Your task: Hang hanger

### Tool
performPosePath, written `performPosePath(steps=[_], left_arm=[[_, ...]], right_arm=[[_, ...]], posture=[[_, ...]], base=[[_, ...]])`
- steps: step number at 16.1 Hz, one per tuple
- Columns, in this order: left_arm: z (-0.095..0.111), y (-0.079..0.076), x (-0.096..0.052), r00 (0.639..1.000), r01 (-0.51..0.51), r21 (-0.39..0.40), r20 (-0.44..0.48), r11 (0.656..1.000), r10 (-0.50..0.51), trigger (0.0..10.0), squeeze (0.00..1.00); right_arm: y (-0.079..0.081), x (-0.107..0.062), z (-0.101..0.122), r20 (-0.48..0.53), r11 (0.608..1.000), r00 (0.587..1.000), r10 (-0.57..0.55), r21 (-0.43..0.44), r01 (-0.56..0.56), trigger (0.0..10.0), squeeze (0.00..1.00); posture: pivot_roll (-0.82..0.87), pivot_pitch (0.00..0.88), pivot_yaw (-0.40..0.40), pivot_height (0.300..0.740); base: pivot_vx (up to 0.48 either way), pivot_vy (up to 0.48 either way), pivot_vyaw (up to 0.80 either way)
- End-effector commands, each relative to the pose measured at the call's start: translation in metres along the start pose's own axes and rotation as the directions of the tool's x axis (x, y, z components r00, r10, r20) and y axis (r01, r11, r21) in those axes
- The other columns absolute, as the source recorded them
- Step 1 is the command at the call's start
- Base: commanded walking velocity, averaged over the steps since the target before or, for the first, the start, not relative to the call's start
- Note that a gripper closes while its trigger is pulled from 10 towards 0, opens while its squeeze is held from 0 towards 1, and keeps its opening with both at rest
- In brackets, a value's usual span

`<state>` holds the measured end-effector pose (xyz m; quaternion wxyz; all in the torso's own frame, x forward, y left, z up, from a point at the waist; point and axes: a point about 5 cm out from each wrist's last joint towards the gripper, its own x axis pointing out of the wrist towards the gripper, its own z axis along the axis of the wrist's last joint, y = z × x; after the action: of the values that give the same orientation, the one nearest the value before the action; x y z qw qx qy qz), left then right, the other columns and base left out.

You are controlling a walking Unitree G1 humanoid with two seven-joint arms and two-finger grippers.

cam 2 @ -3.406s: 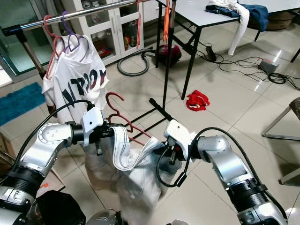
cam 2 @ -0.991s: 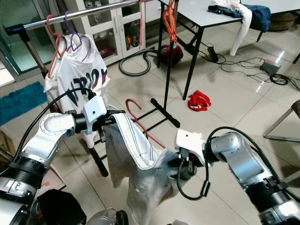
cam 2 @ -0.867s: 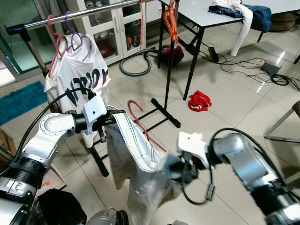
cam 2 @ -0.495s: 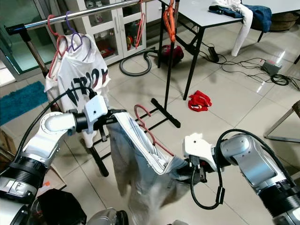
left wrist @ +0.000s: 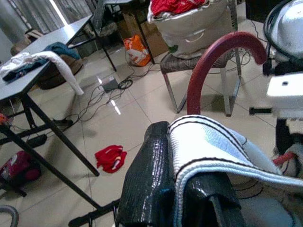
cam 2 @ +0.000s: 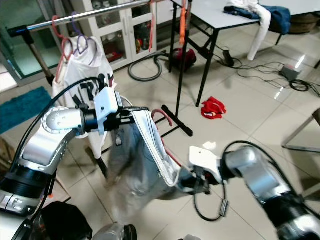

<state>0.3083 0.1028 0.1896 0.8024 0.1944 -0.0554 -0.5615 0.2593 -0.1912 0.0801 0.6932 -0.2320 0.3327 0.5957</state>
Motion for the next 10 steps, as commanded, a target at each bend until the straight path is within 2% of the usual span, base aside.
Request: performPosePath(steps=[1, 4, 6, 8, 10], left_arm=[[0.026, 0.007, 0.001, 0.996, -0.006, 0.08, 0.092, 0.997, -0.002, 10.0, 0.0], [0.012, -0.003, -0.001, 0.999, 0.012, 0.018, 0.05, 1.0, -0.013, 10.0, 0.0], [0.006, -0.008, -0.002, 0.999, 0.025, -0.009, 0.033, 1.0, -0.025, 10.0, 0.0], [0.002, -0.011, -0.003, 0.999, 0.049, -0.032, 0.018, 0.998, -0.049, 10.0, 0.0], [0.0, -0.015, -0.003, 0.997, 0.079, -0.047, 0.014, 0.996, -0.078, 10.0, 0.0]], right_arm=[[-0.006, 0.009, 0.002, -0.003, 0.998, 0.999, -0.04, 0.053, 0.04, 10.0, 0.0], [-0.024, 0.011, 0.037, 0.212, 0.98, 0.963, -0.168, 0.138, 0.14, 10.0, 0.0], [-0.025, 0.011, 0.058, 0.341, 0.975, 0.925, -0.168, 0.197, 0.104, 10.0, 0.0], [-0.025, 0.012, 0.067, 0.389, 0.973, 0.907, -0.162, 0.216, 0.081, 10.0, 0.0], [-0.028, 0.011, 0.069, 0.393, 0.971, 0.904, -0.168, 0.227, 0.082, 10.0, 0.0]], posture=[[-0.09, 0.0, 0.07, 0.74], [-0.08, 0.0, 0.064, 0.74], [-0.08, 0.0, 0.063, 0.74], [-0.08, 0.0, 0.063, 0.74], [-0.08, 0.0, 0.064, 0.74]], base=[[0.0, 0.0, 0.0], [0.0, 0.0, 0.0], [0.0, 0.0, 0.0], [0.0, 0.0, 0.0], [0.0, 0.0, 0.0]])
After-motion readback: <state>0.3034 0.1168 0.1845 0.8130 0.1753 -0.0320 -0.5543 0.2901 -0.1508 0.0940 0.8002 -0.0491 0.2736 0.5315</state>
